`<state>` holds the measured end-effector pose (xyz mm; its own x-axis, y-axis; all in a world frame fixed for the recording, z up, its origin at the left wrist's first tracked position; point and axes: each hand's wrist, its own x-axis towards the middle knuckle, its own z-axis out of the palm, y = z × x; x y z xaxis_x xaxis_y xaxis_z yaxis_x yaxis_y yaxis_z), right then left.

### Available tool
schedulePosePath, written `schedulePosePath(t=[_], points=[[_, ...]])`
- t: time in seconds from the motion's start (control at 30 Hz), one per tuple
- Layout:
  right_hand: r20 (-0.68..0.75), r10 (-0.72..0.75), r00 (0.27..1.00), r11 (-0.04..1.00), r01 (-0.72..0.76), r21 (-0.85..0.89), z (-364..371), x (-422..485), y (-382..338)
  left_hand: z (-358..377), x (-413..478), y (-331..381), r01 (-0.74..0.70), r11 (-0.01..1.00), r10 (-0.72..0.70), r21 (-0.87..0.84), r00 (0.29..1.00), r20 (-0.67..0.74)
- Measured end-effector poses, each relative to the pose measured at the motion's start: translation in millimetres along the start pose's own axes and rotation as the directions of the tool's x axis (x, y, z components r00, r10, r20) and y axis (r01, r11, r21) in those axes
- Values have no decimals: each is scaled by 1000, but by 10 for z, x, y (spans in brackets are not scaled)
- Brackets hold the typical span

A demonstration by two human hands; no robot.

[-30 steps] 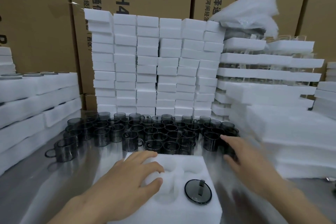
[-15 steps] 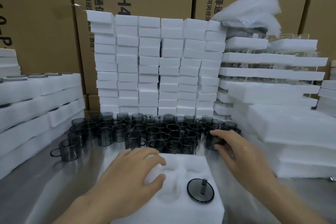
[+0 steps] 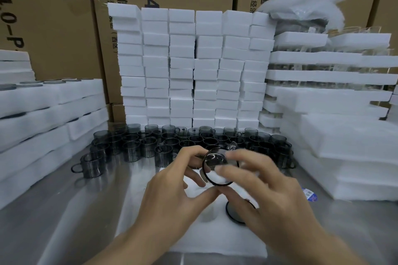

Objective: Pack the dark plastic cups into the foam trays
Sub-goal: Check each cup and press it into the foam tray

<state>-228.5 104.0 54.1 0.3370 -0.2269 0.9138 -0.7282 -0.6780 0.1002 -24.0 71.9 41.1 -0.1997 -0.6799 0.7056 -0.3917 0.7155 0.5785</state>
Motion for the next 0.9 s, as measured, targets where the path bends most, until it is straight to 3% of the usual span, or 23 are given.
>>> schedulePosePath(t=[0.17, 0.63, 0.9], points=[[78, 150, 986, 987, -154, 49, 11, -21, 26, 65, -15, -66, 50, 992, -51, -112, 999, -6], [128, 67, 989, 997, -63, -33, 74, -51, 65, 63, 48, -126, 138, 955, -142, -264, 990, 6], [248, 233, 940, 971, -238, -12, 111, -106, 86, 47, 69, -145, 148, 952, -132, -269, 988, 76]])
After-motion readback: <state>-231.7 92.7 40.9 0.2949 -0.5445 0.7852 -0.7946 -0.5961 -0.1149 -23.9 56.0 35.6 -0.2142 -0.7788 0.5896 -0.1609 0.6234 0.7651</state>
